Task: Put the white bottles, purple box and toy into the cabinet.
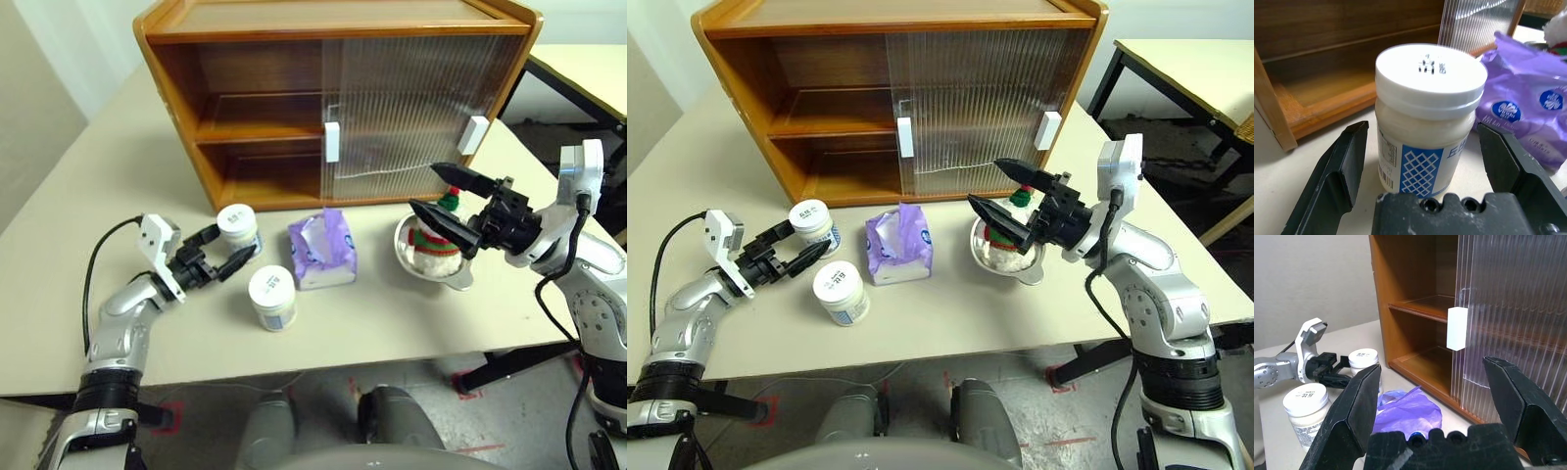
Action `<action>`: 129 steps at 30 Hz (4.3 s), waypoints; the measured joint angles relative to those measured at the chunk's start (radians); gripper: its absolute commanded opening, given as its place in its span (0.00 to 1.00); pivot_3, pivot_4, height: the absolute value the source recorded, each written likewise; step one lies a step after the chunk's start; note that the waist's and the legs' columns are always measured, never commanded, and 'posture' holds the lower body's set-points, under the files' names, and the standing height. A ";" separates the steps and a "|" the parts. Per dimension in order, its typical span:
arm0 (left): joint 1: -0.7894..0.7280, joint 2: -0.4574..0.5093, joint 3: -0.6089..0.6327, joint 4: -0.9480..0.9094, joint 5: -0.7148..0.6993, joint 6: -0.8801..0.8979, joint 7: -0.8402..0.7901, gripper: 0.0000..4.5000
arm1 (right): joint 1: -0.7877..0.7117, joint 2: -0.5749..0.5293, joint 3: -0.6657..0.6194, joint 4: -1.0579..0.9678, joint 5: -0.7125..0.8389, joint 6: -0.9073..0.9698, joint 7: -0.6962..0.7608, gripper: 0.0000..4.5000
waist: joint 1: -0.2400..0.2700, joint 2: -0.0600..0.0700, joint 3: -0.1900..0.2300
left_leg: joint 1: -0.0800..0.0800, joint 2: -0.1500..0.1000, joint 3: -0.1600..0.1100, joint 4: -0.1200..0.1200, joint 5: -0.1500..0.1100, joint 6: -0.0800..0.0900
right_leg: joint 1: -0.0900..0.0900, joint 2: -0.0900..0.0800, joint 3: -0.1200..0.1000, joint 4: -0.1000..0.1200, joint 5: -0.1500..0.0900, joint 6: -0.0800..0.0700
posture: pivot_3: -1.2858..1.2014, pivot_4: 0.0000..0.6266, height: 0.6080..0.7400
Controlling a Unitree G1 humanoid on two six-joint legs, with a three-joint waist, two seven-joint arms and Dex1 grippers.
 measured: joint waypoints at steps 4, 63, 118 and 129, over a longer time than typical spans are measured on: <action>-0.013 -0.001 -0.015 0.039 0.015 -0.025 -0.017 0.99 | 0.000 0.000 0.000 -0.004 0.002 0.006 -0.011 1.00 | -0.004 0.000 0.000 | 0.000 0.000 0.000 0.000 0.000 0.000 | 0.000 0.000 0.000 0.000 0.000 0.000 | 0.50 0.00 1.00; -0.486 -0.186 -0.037 0.445 0.166 -0.046 0.277 0.68 | 0.071 0.013 -0.014 -0.072 0.008 -0.012 -0.065 1.00 | -0.051 -0.004 -0.002 | -0.001 0.000 0.002 0.001 0.002 0.003 | 0.000 0.002 0.003 0.000 0.003 0.003 | 0.47 0.00 1.00; -0.700 -0.218 0.003 0.851 0.279 -0.241 0.567 0.99 | 0.175 -0.005 -0.117 -0.194 0.055 0.024 -0.171 1.00 | -0.129 -0.009 -0.004 | 0.000 -0.001 0.002 0.002 0.000 -0.001 | 0.001 0.000 0.003 0.000 0.004 0.006 | 0.44 0.00 1.00; -0.624 -0.214 0.024 0.722 0.240 -0.220 0.464 0.99 | 0.134 -0.005 -0.112 -0.170 0.055 0.029 -0.149 1.00 | -0.125 -0.009 -0.005 | 0.000 -0.001 0.002 0.002 0.000 0.000 | 0.001 0.000 0.004 0.000 0.005 0.007 | 0.46 0.00 1.00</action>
